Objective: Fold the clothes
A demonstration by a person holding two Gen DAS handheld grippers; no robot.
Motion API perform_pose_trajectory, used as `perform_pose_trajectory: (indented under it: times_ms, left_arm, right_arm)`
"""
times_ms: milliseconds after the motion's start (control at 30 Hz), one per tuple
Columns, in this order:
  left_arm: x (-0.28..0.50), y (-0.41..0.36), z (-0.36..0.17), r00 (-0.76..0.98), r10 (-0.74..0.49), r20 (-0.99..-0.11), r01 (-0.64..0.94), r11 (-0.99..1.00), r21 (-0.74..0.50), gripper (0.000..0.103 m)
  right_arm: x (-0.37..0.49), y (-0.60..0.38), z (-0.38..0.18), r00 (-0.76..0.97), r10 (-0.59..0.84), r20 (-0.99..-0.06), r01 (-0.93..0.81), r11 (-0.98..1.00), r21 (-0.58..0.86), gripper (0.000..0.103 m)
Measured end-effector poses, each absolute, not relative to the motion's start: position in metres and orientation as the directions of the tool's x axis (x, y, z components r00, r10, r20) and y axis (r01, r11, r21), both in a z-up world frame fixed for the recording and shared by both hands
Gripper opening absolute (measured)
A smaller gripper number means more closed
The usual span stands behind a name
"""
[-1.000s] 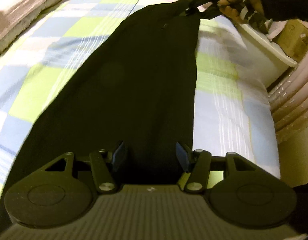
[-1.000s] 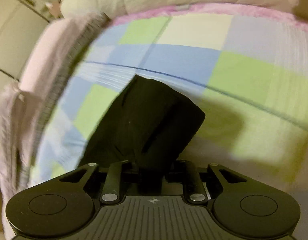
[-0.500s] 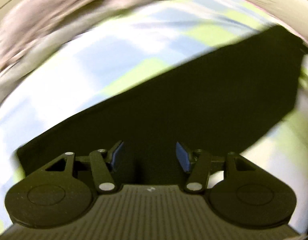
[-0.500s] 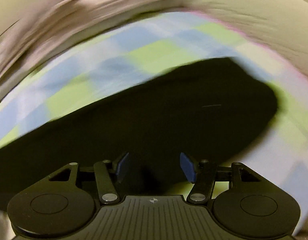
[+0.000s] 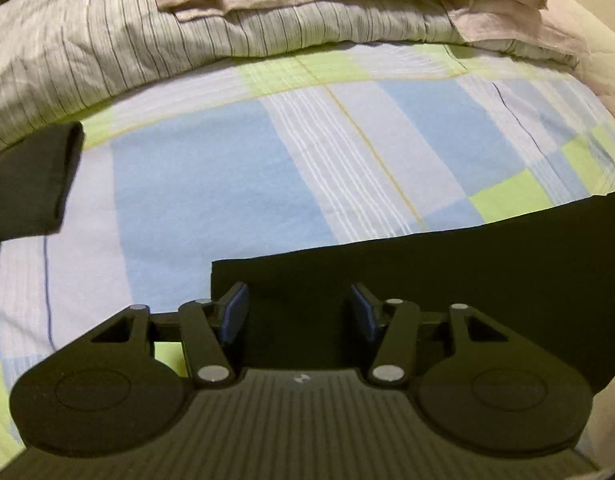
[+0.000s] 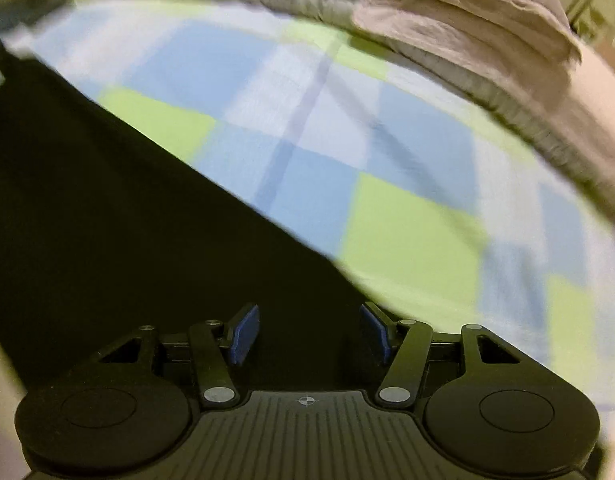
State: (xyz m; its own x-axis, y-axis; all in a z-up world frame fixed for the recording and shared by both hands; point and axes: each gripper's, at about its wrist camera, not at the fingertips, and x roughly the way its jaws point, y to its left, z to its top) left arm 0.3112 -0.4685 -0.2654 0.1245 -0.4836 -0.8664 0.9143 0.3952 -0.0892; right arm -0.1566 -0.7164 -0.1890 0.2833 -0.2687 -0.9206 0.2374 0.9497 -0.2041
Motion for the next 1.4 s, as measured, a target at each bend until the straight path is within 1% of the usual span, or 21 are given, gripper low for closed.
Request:
perform_pose_trajectory:
  times_ms: [33, 67, 100, 167, 300, 467, 600, 700, 767, 833, 867, 900, 1000, 1033, 1100, 1233, 1300, 1400]
  left_arm:
    - [0.309, -0.468, -0.269, 0.118, -0.481, -0.869, 0.918, 0.387, -0.089, 0.028]
    - [0.307, -0.468, -0.272, 0.112, -0.478, -0.871, 0.921, 0.380, -0.090, 0.011]
    - [0.305, -0.468, -0.275, 0.106, -0.475, -0.874, 0.924, 0.372, -0.090, 0.003]
    - [0.303, -0.471, -0.282, 0.121, -0.462, -0.879, 0.930, 0.362, -0.062, 0.000]
    - [0.308, -0.473, -0.285, 0.157, -0.463, -0.872, 0.917, 0.395, -0.045, 0.000]
    - [0.306, -0.477, -0.278, 0.192, -0.448, -0.873, 0.925, 0.379, 0.009, 0.000]
    - [0.312, -0.474, -0.273, 0.205, -0.438, -0.875, 0.923, 0.385, 0.023, 0.000]
    - [0.315, -0.469, -0.272, 0.217, -0.407, -0.887, 0.923, 0.382, 0.051, 0.000]
    - [0.321, -0.460, -0.265, 0.227, -0.407, -0.885, 0.916, 0.397, 0.053, 0.003]
    - [0.327, -0.447, -0.256, 0.253, -0.407, -0.878, 0.907, 0.416, 0.069, 0.004]
    - [0.328, -0.440, -0.252, 0.254, -0.406, -0.878, 0.904, 0.422, 0.066, 0.011]
    - [0.329, -0.432, -0.248, 0.254, -0.406, -0.878, 0.902, 0.428, 0.063, 0.018]
    - [0.327, -0.407, -0.236, 0.229, -0.415, -0.880, 0.906, 0.421, 0.038, 0.028]
    - [0.324, -0.398, -0.233, 0.215, -0.420, -0.882, 0.910, 0.413, 0.026, 0.029]
    - [0.312, -0.382, -0.234, 0.166, -0.425, -0.890, 0.916, 0.401, -0.020, 0.030]
    - [0.289, -0.363, -0.261, 0.091, -0.385, -0.918, 0.923, 0.379, -0.067, 0.030]
    - [0.283, -0.356, -0.279, 0.075, -0.352, -0.933, 0.929, 0.364, -0.063, 0.032]
    - [0.289, -0.342, -0.273, 0.081, -0.391, -0.917, 0.923, 0.377, -0.079, 0.031]
  right_arm:
    - [-0.151, -0.725, -0.196, 0.254, -0.288, -0.923, 0.228, 0.946, -0.232, 0.059]
    - [-0.145, -0.734, -0.204, 0.225, -0.307, -0.925, 0.217, 0.941, -0.260, 0.059]
    - [-0.142, -0.743, -0.210, 0.201, -0.316, -0.927, 0.214, 0.938, -0.273, 0.059]
    - [-0.145, -0.755, -0.219, 0.194, -0.288, -0.938, 0.243, 0.940, -0.239, 0.058]
    - [-0.152, -0.758, -0.213, 0.227, -0.298, -0.927, 0.296, 0.928, -0.226, 0.059]
    - [-0.160, -0.761, -0.206, 0.268, -0.313, -0.911, 0.359, 0.910, -0.207, 0.059]
    - [-0.166, -0.764, -0.200, 0.299, -0.326, -0.897, 0.408, 0.893, -0.188, 0.059]
    - [-0.177, -0.754, -0.205, 0.267, -0.308, -0.913, 0.401, 0.897, -0.185, 0.059]
    - [-0.185, -0.745, -0.208, 0.237, -0.293, -0.926, 0.394, 0.901, -0.184, 0.059]
    - [-0.189, -0.740, -0.202, 0.233, -0.301, -0.925, 0.434, 0.883, -0.179, 0.059]
    - [-0.190, -0.733, -0.199, 0.236, -0.305, -0.923, 0.441, 0.880, -0.179, 0.059]
    - [-0.190, -0.724, -0.194, 0.243, -0.305, -0.921, 0.435, 0.883, -0.178, 0.059]
    - [-0.187, -0.687, -0.185, 0.291, -0.274, -0.917, 0.392, 0.908, -0.147, 0.059]
    - [-0.185, -0.673, -0.183, 0.308, -0.256, -0.916, 0.377, 0.917, -0.130, 0.059]
    - [-0.178, -0.640, -0.181, 0.338, -0.208, -0.918, 0.346, 0.934, -0.084, 0.059]
    - [-0.162, -0.572, -0.185, 0.383, -0.126, -0.915, 0.269, 0.963, -0.020, 0.059]
    - [-0.152, -0.543, -0.190, 0.385, -0.104, -0.917, 0.244, 0.970, -0.007, 0.059]
    - [-0.136, -0.501, -0.192, 0.397, -0.076, -0.915, 0.191, 0.982, 0.001, 0.059]
